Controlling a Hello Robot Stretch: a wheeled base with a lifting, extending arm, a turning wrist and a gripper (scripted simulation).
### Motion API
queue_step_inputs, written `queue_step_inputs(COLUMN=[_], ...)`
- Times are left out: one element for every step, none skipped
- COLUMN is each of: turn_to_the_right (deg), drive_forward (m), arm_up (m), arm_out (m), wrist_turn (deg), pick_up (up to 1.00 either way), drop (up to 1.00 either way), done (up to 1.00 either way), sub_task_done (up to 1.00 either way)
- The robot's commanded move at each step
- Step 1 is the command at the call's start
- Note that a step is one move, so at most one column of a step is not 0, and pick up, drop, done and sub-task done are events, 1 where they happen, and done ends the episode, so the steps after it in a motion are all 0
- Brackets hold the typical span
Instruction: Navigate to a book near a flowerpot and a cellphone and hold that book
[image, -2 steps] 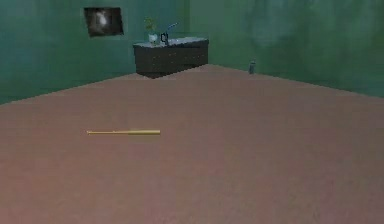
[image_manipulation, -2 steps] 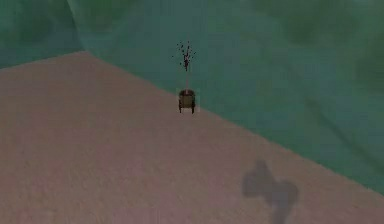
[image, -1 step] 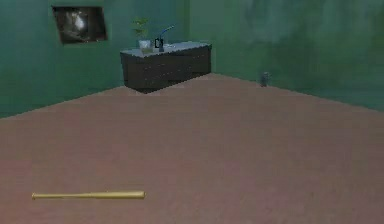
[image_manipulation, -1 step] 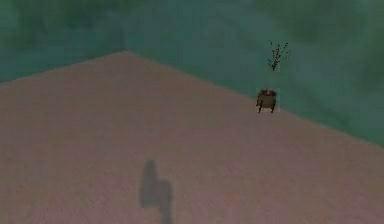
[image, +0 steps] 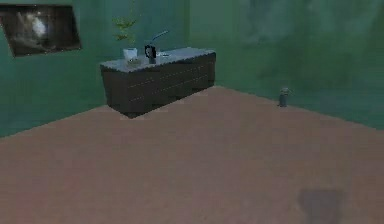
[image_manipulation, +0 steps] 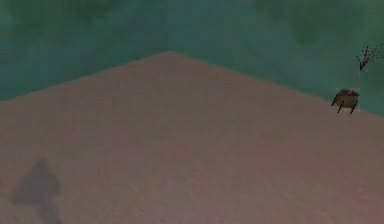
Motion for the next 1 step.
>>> queue_step_inputs(turn_to_the_right=[-15.0], drive_forward=[0.0], arm_up=[0.0], arm_out=[0.0], wrist_turn=[0.0], pick_up=[0.0], drop=[0.0], done=[0.0], sub_task_done=[0.0])
